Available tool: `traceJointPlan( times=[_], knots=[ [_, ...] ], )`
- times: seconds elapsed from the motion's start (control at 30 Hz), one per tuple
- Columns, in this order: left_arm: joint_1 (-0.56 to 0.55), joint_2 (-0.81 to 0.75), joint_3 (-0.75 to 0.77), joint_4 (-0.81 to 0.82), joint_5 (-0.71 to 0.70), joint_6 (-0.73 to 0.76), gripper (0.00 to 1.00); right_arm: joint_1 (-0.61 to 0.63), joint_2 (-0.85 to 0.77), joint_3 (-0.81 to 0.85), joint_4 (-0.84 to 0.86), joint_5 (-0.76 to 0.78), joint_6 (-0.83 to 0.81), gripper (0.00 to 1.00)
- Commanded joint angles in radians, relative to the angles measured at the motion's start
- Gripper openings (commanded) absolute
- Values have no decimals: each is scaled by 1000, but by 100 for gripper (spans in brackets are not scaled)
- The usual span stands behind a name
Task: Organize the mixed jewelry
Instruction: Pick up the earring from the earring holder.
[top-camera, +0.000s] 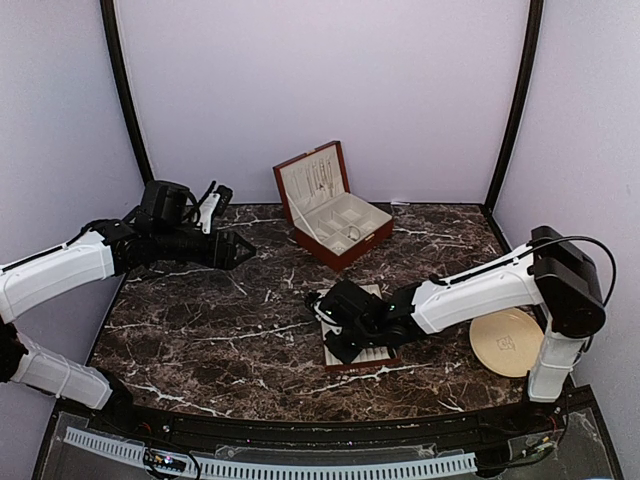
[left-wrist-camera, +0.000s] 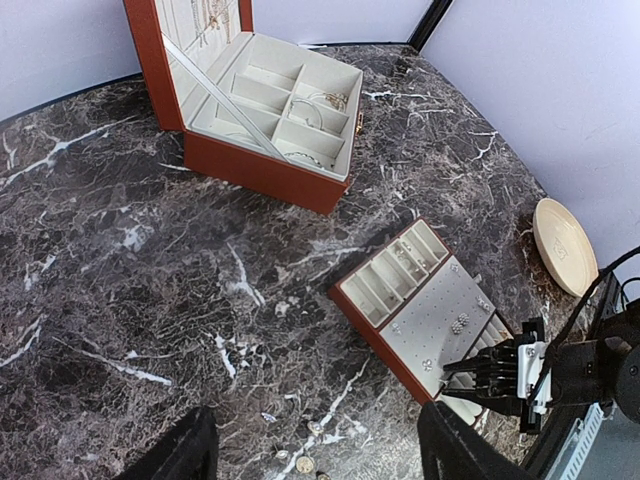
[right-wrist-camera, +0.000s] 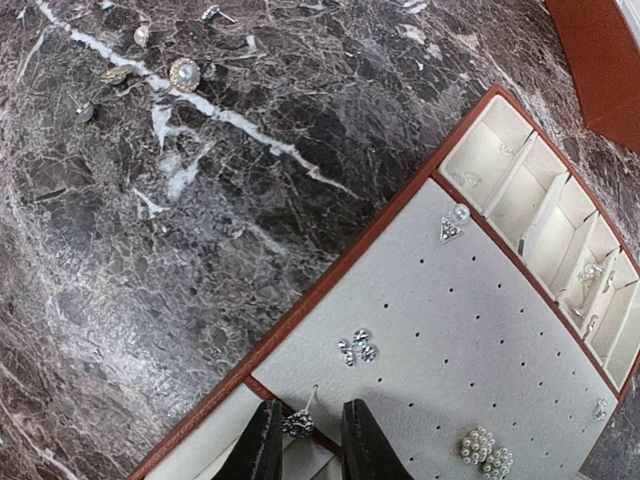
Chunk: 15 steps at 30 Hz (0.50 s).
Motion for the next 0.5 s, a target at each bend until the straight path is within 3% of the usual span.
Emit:
traceJointPlan(
  times=[0.0,0.47],
  knots=[
    [10,-27,-12,-6,13,-2,71,14,22,26,20,37,-15,21],
    [12,-33,-13,-5,16,-4,71,-19,-4,68,-19,4,6,9]
  ],
)
